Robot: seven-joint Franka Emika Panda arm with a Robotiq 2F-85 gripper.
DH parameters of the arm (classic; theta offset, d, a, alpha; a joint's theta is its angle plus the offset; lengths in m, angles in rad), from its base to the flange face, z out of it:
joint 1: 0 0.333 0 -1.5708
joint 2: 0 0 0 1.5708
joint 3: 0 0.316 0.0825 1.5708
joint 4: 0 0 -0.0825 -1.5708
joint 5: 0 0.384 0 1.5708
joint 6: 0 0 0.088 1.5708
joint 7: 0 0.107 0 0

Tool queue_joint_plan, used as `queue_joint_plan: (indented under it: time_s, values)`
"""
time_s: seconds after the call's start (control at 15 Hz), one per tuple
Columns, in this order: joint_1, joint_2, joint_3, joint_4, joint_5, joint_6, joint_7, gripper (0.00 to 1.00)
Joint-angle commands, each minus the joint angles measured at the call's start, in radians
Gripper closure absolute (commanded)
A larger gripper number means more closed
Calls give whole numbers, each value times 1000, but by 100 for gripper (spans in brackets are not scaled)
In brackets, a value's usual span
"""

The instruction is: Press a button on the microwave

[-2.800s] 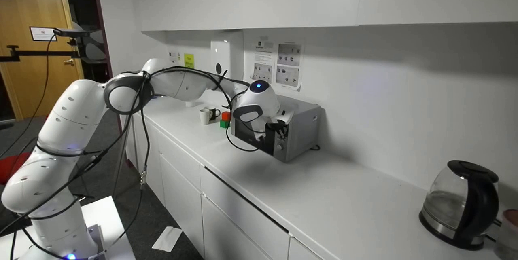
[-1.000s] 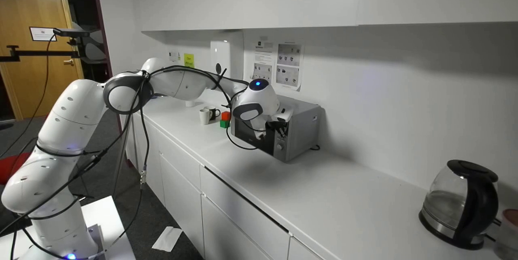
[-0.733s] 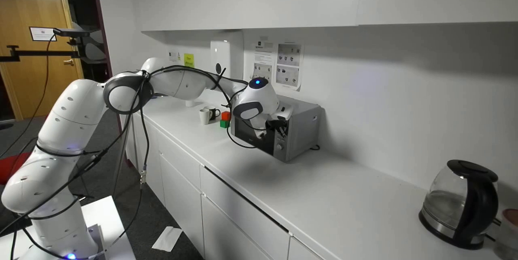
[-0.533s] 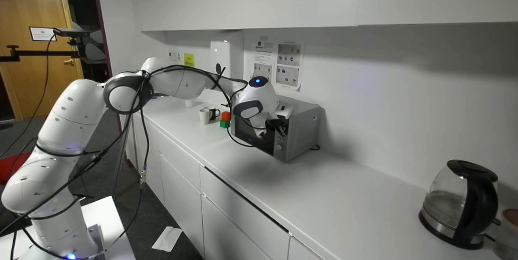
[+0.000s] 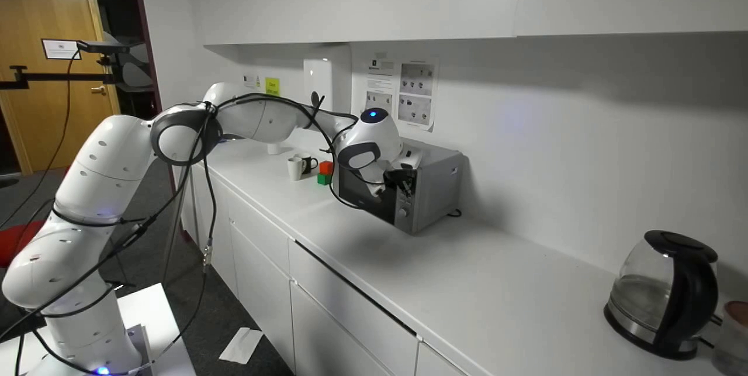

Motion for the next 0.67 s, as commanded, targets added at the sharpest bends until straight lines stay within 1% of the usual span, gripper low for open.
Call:
queue_joint_plan:
  time_s: [0.0, 0.2, 0.27, 0.6]
  values:
    - [-3, 8, 26, 64, -9, -12, -1, 100]
    - [-22, -55, 24, -30, 1, -7, -22, 100]
    - [-33, -97, 23, -92, 9, 2, -39, 100]
    - [-79, -241, 13, -262, 61, 16, -102, 100]
